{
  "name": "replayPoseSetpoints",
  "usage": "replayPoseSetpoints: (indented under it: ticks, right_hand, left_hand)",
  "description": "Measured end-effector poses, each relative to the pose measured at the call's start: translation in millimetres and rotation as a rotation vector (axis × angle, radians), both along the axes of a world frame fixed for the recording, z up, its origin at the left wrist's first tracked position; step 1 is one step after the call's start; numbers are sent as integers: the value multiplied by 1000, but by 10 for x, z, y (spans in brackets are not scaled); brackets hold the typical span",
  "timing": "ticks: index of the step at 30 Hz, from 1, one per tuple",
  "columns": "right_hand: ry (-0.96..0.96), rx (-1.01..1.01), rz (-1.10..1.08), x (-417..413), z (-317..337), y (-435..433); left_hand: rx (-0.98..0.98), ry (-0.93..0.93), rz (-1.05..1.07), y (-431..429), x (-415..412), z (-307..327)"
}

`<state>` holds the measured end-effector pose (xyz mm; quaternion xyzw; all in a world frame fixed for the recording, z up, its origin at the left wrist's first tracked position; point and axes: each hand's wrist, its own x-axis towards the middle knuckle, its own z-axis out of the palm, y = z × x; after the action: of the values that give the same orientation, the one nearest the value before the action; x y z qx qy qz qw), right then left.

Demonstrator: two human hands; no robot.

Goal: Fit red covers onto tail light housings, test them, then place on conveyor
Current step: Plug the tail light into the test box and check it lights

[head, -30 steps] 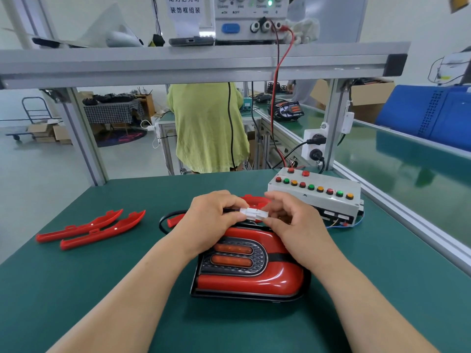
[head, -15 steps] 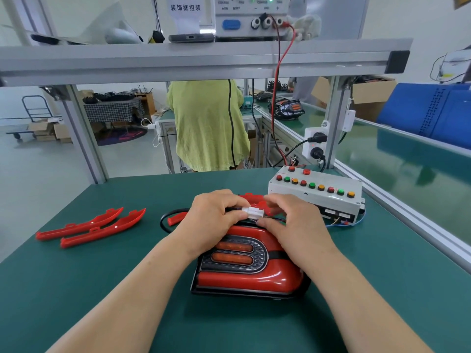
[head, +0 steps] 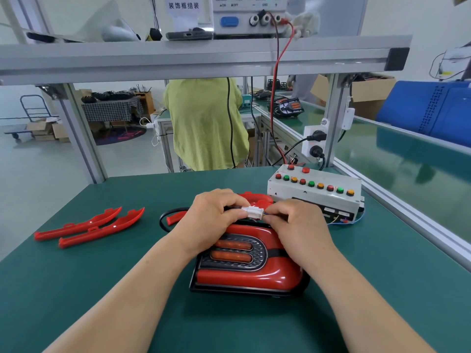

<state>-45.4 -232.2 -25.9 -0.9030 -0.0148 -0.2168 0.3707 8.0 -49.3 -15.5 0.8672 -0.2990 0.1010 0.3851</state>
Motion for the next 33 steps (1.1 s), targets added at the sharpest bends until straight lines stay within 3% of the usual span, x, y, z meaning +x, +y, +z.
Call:
replayPoseSetpoints:
  ticks: [17,22,25,29,33]
  right_hand:
    - [-5,200,100,100,-29,-86]
    - [-20,172,26,138,-56,-153]
    - [-13,146,-38,150,-97,-191]
    - [66,83,-105,159,-164,-193]
    - [170,116,-92,170,-209,-255]
  left_hand:
    - [-100,102,2,-24,42,-1]
    - [-17,7,180,138,69,2]
    - [-49,67,256,288,76,-51]
    - [62,58,326,333,89,-138]
    - [199,182,309,293,94,-140]
